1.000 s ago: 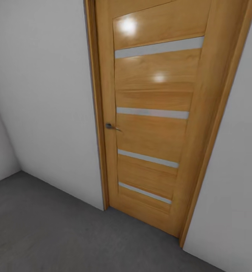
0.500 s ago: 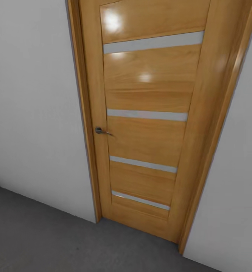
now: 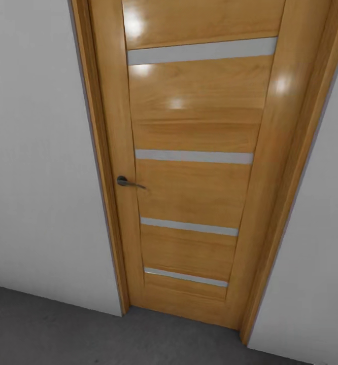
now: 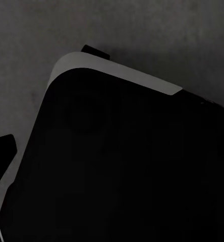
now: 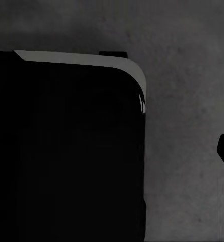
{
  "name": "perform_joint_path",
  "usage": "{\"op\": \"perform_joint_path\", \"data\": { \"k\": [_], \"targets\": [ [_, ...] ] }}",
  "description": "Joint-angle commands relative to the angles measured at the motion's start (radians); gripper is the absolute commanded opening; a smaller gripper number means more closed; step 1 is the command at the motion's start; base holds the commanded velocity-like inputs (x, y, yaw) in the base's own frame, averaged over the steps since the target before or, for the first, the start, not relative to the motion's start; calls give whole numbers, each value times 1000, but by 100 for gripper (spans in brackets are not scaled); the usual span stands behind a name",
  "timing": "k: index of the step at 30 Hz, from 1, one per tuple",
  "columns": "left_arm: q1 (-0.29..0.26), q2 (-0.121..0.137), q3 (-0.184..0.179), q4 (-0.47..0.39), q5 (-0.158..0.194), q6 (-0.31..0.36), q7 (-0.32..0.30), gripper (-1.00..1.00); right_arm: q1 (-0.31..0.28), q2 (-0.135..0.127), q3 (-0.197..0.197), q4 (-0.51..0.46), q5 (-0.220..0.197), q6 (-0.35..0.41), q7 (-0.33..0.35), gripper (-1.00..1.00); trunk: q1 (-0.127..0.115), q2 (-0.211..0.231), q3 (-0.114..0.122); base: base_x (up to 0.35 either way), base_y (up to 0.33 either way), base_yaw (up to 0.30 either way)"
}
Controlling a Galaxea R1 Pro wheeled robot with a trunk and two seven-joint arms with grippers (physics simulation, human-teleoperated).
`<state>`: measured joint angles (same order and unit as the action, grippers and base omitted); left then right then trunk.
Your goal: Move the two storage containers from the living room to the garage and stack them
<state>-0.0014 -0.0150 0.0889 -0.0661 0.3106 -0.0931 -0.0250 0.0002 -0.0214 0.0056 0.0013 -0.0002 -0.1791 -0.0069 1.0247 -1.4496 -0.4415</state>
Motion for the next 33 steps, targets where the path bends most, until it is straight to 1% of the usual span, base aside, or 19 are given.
{"op": "perform_joint_path", "data": {
  "k": [1,7,20,30,33],
  "targets": [
    [0,0,8,0,1,-2,-3,100,0,0,1,0,0,-3,-1,100,0,0,-1,154,312,-245],
    [0,0,8,0,0,-4,-3,100,0,0,0,0,0,-4,-1,100,0,0,-1,116,208,-245],
    [0,0,6,0,-1,-8,-3,100,0,0,-1,0,0,-3,-1,100,0,0,-1,10,17,-244],
    [0,-1,6,0,-1,-9,-3,100,0,0,0,0,0,-3,-1,100,0,0,-1,0,2,-38],
    [0,-1,6,0,-1,-10,-3,100,0,0,1,0,2,-3,0,100,0,0,-1,0,123,-2]
  ]
}}
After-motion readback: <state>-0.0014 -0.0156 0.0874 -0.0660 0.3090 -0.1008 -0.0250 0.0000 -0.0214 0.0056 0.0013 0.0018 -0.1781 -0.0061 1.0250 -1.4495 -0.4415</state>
